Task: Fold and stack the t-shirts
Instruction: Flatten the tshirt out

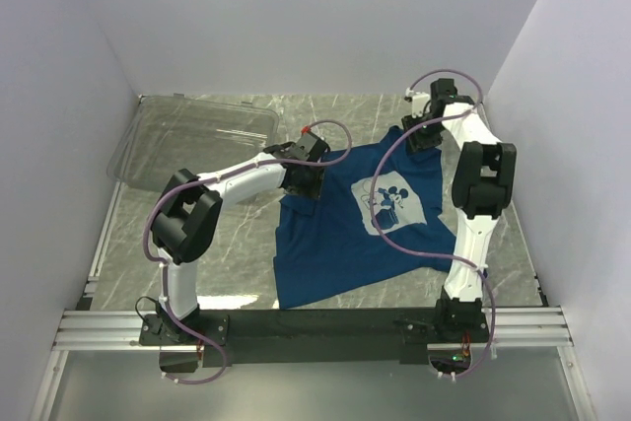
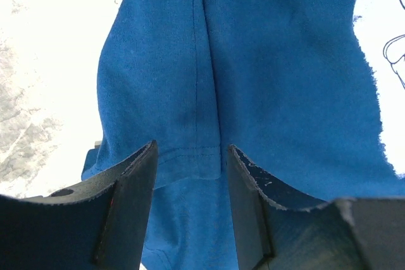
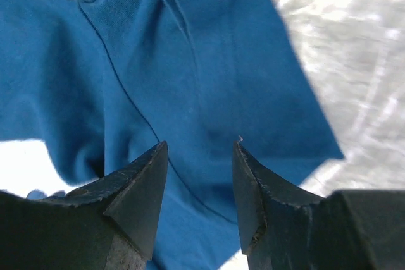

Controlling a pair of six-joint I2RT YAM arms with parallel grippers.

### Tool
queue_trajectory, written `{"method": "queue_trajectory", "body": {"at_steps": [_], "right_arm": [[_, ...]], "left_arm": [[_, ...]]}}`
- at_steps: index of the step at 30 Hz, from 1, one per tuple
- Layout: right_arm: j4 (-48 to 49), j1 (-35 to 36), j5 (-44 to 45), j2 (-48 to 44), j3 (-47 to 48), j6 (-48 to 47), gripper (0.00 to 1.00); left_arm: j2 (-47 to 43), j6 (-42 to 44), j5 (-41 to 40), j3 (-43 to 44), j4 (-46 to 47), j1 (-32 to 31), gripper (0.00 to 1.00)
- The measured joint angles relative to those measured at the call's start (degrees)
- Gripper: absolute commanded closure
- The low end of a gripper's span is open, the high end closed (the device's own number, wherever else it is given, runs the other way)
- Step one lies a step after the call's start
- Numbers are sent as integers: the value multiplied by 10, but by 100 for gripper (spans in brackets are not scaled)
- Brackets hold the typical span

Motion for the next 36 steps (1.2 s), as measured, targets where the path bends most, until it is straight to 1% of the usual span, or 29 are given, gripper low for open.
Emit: {"method": "queue_trajectory", "body": {"at_steps": [4, 9, 14, 16, 22, 28, 31, 34, 35, 36], "right_arm": [[-3, 16, 30, 26, 9, 0, 53], [-4, 17, 66, 45, 12, 0, 56], [-2, 16, 87, 47, 16, 0, 63], [-2, 16, 92, 49, 16, 0, 66], [-2, 16, 97, 51, 20, 0, 67], [-2, 16, 99, 53, 26, 0, 71], [-4, 16, 99, 56, 28, 0, 71], [-5, 16, 100, 62, 37, 0, 72], [-5, 16, 100, 63, 38, 0, 72], [-7, 16, 100, 63, 40, 0, 73]], "left_arm": [[9, 0, 2, 3, 1, 0, 47], [20, 0, 2, 3, 0, 0, 47], [23, 1, 1, 12, -1, 0, 48], [28, 2, 2, 21, -2, 0, 50], [39, 5, 3, 28, -3, 0, 51], [46, 9, 9, 28, -3, 0, 55], [55, 10, 13, 28, -4, 0, 59], [63, 11, 17, 28, -6, 0, 75], [64, 13, 17, 28, -7, 0, 81], [64, 13, 17, 28, -8, 0, 86]]}}
